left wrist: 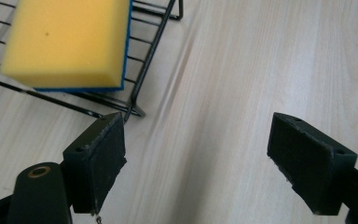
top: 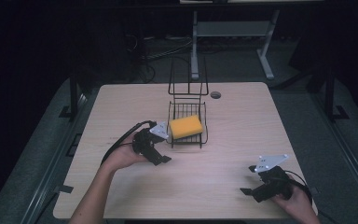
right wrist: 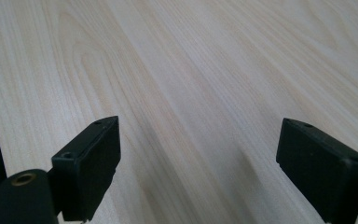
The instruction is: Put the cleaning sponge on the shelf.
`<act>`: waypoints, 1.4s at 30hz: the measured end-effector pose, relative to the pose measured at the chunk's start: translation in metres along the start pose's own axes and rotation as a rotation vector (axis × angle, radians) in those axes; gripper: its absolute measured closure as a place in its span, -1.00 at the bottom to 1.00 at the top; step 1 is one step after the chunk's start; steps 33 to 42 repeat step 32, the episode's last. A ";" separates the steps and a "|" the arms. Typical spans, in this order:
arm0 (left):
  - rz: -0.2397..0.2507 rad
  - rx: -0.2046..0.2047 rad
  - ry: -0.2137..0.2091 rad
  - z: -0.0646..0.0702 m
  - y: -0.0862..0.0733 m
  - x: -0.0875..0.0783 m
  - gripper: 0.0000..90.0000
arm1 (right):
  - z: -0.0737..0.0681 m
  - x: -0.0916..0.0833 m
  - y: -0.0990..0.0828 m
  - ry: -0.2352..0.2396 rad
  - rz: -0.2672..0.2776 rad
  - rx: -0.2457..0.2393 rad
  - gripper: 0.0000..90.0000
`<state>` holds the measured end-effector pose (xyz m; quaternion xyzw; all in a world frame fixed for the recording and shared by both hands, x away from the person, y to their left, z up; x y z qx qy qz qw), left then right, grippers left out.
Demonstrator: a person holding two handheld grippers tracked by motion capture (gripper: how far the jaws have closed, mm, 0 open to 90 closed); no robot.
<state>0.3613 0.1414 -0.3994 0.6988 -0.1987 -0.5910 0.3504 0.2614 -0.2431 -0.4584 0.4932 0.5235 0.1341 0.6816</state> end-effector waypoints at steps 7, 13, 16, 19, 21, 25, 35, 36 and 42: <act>0.023 -0.011 0.002 0.005 -0.004 -0.003 -0.59 | 0.000 0.000 0.000 -0.003 -0.002 0.000 -0.70; 0.002 -0.021 -0.009 0.009 -0.010 -0.002 -0.59 | 0.001 -0.001 -0.001 -0.011 0.001 0.004 -0.70; 0.007 -0.025 -0.006 0.012 -0.013 -0.002 -0.59 | 0.001 -0.001 -0.001 -0.012 0.005 0.004 -0.70; 0.010 -0.034 -0.002 0.013 -0.017 -0.004 -0.59 | 0.001 -0.001 -0.001 -0.013 0.002 0.005 -0.70; 0.005 -0.031 -0.003 0.014 -0.019 -0.005 -0.59 | 0.001 0.000 -0.001 -0.012 -0.003 0.008 -0.70; 0.022 -0.038 0.001 0.017 -0.025 -0.008 -0.59 | 0.002 0.001 -0.001 -0.014 -0.005 0.007 -0.70; 0.024 -0.054 0.023 0.027 -0.037 -0.013 -0.59 | 0.001 0.002 -0.003 -0.011 -0.012 0.008 -0.70; 0.024 -0.054 0.023 0.027 -0.037 -0.013 -0.59 | 0.001 0.002 -0.003 -0.011 -0.012 0.008 -0.70; 0.024 -0.054 0.023 0.027 -0.037 -0.013 -0.59 | 0.001 0.002 -0.003 -0.011 -0.012 0.008 -0.70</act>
Point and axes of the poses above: each handheld gripper's, and its own axes: x roughly forward along the jaws, y roughly out of its top, z roughly to its right, the point moved 1 cm from there along x, roughly forward along the jaws, and after that the axes turned 15 degrees about z, right-handed, at the moved point
